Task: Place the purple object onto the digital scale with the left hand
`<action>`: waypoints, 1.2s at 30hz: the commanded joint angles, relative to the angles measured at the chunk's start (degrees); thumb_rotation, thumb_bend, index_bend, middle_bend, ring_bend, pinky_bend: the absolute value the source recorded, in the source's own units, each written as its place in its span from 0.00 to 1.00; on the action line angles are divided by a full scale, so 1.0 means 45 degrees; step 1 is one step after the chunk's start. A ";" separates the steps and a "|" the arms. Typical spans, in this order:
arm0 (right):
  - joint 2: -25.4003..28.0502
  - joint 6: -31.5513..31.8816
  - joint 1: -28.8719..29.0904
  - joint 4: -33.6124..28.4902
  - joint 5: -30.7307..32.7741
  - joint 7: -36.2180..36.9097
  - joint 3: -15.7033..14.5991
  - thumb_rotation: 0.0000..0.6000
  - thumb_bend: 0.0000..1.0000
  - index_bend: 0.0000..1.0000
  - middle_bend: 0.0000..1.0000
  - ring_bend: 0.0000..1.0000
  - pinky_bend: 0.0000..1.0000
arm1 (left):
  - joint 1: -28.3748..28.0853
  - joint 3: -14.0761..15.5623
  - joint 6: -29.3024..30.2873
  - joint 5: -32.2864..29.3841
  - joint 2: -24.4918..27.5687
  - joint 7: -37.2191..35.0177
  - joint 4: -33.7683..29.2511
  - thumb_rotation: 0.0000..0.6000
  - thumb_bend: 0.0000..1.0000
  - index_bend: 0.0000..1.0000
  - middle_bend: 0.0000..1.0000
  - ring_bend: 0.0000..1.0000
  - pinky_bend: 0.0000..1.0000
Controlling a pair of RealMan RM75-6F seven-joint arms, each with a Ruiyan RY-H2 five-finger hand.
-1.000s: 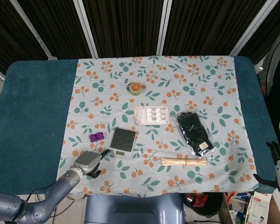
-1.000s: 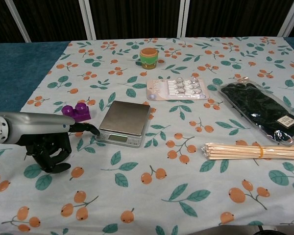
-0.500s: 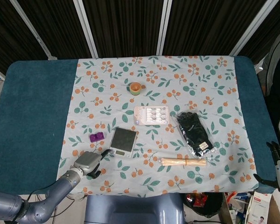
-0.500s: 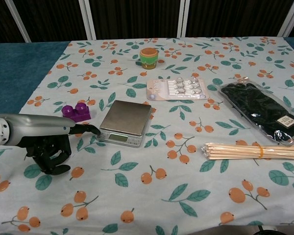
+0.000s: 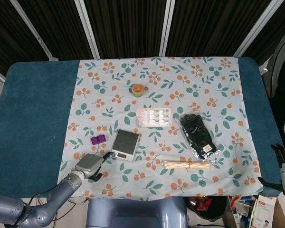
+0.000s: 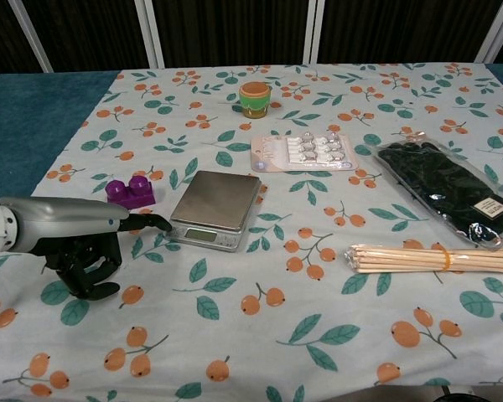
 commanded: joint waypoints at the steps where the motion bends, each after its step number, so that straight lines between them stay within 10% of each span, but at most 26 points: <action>1: 0.0003 -0.0007 0.0002 -0.0002 -0.0003 0.0005 -0.0002 1.00 0.08 0.01 0.01 0.16 0.19 | -0.0057 0.0084 0.0038 -0.0162 -0.0090 0.0170 0.0079 1.00 0.45 0.14 0.76 0.80 0.79; 16: 0.0015 -0.0024 0.0005 0.0007 -0.0012 0.0029 -0.0011 1.00 0.09 0.01 0.01 0.16 0.19 | 0.0211 -0.0445 0.0734 0.0520 0.0104 -0.0305 -0.0658 1.00 0.41 0.14 0.72 0.77 0.76; 27: 0.0021 -0.0046 0.0009 -0.0012 0.0000 0.0008 -0.0021 1.00 0.09 0.01 0.01 0.16 0.19 | 0.2290 -0.1450 0.2072 0.6000 0.0618 -0.4285 -0.1011 1.00 0.09 0.13 0.34 0.24 0.35; 36: 0.0044 -0.0064 0.0002 -0.0074 0.0043 -0.0016 -0.0028 1.00 0.08 0.01 0.01 0.16 0.19 | 0.3308 -0.2309 0.4606 0.7683 -0.0993 -0.3889 0.2295 1.00 0.06 0.17 0.31 0.20 0.26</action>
